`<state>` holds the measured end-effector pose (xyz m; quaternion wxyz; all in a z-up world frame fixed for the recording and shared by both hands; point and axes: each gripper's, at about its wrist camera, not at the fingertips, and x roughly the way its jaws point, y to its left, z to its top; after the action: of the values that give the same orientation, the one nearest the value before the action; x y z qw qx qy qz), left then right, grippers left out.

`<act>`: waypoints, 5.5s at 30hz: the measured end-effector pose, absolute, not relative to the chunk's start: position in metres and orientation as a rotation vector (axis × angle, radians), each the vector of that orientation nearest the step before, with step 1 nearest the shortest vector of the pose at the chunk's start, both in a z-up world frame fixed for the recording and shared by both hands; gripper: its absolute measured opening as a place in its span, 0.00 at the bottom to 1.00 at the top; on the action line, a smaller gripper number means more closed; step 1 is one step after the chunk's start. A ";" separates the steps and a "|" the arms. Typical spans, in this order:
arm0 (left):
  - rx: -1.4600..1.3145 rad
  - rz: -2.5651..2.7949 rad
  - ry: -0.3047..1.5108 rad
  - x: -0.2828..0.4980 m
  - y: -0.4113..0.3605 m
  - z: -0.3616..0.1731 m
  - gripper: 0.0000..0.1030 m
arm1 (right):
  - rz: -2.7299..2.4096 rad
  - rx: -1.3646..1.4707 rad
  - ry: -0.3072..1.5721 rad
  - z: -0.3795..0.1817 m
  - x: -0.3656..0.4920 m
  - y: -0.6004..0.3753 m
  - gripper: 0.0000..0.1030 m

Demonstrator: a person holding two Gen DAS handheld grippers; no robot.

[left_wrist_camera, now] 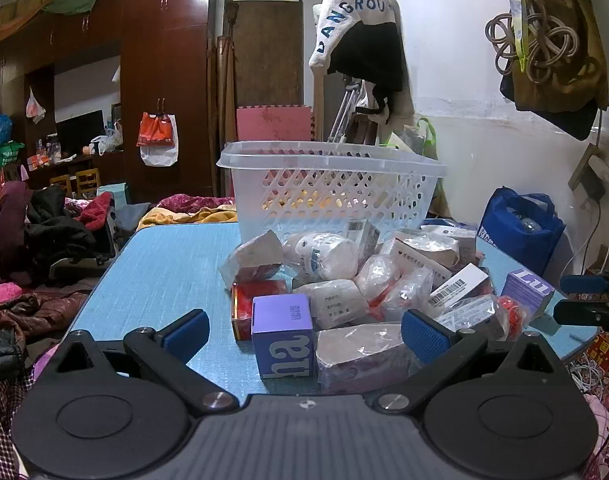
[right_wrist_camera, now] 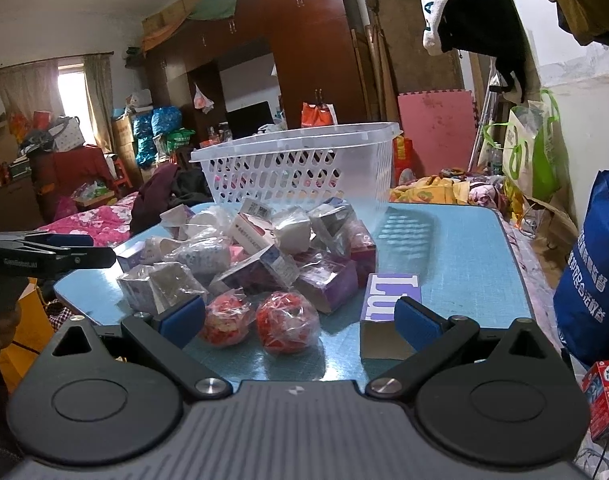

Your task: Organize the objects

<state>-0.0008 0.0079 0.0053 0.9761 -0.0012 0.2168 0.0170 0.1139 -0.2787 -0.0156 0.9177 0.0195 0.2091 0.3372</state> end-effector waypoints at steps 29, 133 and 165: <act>-0.007 0.024 0.451 0.003 0.010 0.002 1.00 | 0.690 0.042 0.441 -0.018 0.115 -0.278 1.00; -0.116 -0.013 0.366 0.192 0.027 0.089 0.68 | 0.626 -0.078 0.246 0.086 0.244 -0.160 0.41; 0.016 0.008 0.218 0.015 0.031 -0.009 0.89 | 0.711 0.015 0.315 -0.030 0.126 -0.246 0.59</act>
<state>0.0145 0.0312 -0.0094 0.9940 0.0081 0.1090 0.0038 0.1263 -0.2462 -0.0302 0.9254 0.0075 0.1536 0.3465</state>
